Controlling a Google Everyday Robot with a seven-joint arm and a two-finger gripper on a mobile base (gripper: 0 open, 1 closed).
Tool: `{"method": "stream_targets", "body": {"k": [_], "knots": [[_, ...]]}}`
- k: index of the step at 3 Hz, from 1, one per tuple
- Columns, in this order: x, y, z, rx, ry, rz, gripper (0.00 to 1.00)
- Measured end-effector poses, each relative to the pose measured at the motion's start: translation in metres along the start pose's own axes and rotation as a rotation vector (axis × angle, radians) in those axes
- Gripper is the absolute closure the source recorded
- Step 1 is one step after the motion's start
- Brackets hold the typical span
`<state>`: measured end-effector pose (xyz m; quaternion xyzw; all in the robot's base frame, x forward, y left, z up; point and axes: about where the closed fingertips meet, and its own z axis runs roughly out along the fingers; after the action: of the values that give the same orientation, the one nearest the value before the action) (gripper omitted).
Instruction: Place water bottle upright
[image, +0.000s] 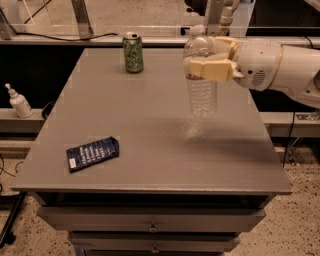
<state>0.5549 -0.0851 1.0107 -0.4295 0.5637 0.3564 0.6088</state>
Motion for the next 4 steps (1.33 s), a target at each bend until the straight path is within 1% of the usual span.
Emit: {"method": "stream_targets", "body": {"k": [1, 3, 4], "knots": [[0.005, 0.002, -0.017, -0.053, -0.061, -0.067, 1.0], [0.028, 0.001, -0.047, -0.087, -0.224, -0.073, 1.0], [0.036, 0.001, -0.056, -0.106, -0.27, -0.073, 1.0]]}}
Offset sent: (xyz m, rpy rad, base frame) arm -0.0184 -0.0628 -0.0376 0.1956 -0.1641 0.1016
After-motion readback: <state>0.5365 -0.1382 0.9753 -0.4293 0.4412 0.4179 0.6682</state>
